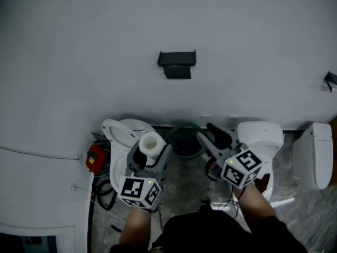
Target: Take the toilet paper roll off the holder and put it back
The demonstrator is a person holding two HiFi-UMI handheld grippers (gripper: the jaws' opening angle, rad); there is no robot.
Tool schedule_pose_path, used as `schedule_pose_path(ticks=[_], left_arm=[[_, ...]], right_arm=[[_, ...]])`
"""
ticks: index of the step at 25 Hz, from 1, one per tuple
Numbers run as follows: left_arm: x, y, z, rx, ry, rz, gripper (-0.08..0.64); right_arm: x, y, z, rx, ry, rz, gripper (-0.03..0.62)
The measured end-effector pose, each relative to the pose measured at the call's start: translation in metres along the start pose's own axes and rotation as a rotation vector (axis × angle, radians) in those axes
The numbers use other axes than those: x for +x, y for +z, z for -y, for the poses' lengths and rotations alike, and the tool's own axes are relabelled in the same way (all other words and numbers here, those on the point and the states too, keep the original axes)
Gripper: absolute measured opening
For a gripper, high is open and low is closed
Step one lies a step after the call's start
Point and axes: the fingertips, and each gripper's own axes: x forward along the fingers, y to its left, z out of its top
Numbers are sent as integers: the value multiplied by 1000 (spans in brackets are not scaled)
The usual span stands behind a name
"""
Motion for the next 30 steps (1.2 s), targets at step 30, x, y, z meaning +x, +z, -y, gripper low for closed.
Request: schedule_pose_path(ticks=[30], left_arm=[[156, 22, -167, -61, -249, 17, 316]], right_arm=[[189, 24, 58, -44, -241, 20, 158]])
